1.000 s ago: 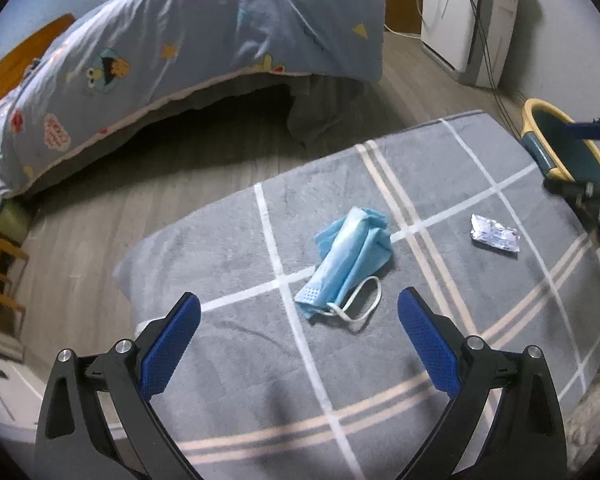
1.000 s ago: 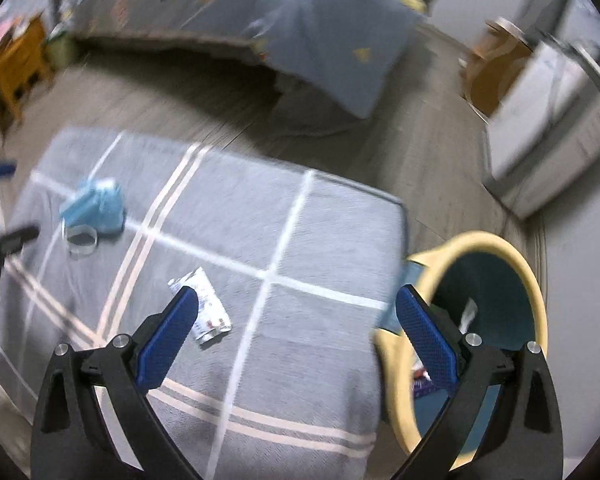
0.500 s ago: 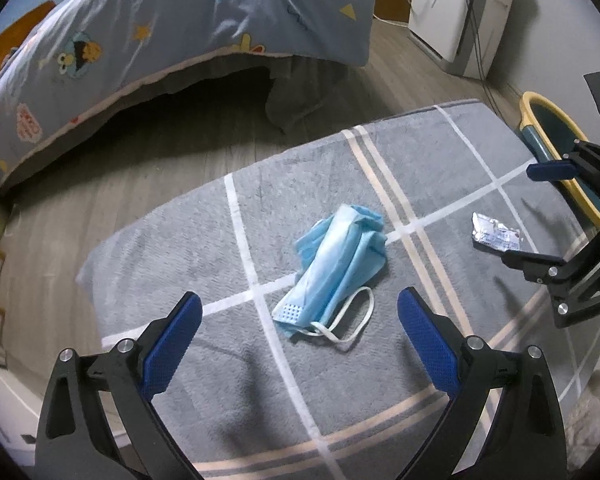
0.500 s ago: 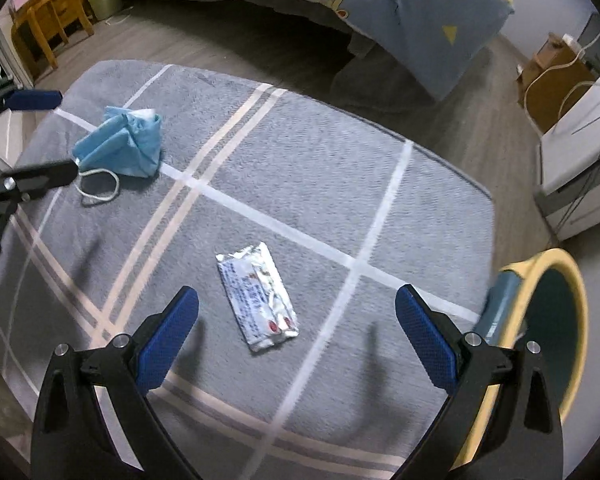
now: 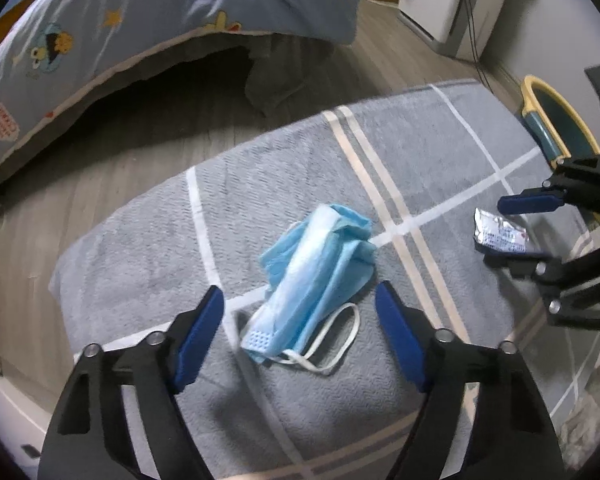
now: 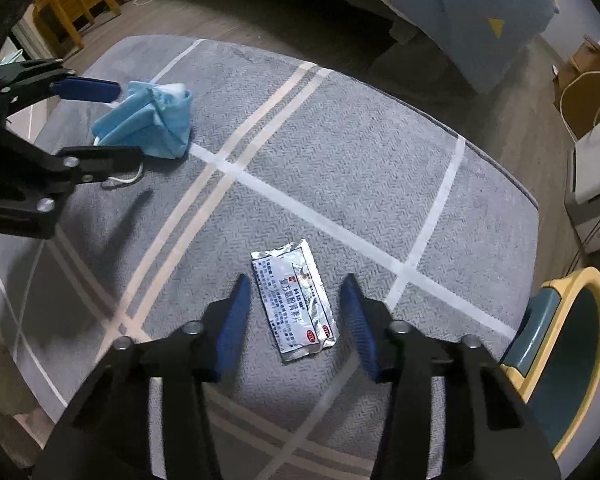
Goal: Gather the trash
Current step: 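Grasp the white sachet with the right tool while the left grasps the blue mask, then carry the white sachet and blue mask over the bin with both tools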
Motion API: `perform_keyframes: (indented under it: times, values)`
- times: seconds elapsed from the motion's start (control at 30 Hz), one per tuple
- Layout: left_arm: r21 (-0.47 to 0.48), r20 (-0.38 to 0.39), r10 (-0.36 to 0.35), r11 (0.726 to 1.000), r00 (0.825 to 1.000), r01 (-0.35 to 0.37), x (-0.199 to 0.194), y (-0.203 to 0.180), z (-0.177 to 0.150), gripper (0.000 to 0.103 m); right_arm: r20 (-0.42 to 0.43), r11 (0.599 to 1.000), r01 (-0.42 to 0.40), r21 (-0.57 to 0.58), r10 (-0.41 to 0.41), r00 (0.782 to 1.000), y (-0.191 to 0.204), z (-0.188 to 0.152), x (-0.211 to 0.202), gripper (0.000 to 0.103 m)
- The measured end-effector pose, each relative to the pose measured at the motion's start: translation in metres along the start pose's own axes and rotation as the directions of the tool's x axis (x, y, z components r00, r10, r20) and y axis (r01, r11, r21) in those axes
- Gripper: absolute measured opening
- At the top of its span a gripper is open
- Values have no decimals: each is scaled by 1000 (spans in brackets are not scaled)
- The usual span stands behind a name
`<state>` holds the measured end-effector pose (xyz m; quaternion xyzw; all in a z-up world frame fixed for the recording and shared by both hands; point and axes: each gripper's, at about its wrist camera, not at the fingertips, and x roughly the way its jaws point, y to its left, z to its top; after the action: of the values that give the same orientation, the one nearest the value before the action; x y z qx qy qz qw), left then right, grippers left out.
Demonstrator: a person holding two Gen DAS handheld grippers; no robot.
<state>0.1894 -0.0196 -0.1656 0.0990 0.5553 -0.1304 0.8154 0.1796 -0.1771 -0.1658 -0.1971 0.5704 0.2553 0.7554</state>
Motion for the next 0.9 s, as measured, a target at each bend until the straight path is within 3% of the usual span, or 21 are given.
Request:
perform_keyframes:
  times: [0.07, 0.23, 0.37, 0.9]
  values:
    - [10, -22, -7, 1000, 1000, 7, 4, -3, 0, 58, -1, 1000, -9, 4, 9, 1000, -1, 0, -1, 32]
    - [20, -33, -29, 999, 999, 30, 5, -8, 0, 29, -2, 1000, -16, 26, 16, 1000, -5, 3, -4, 30]
    - [11, -7, -48, 999, 999, 48, -3, -10, 1, 19, 28, 999, -22, 46, 20, 999, -10, 5, -14, 30]
    - [63, 117, -72, 996, 991, 65, -41, -54, 32, 17, 156, 959, 16, 282, -62, 986, -91, -7, -86, 30]
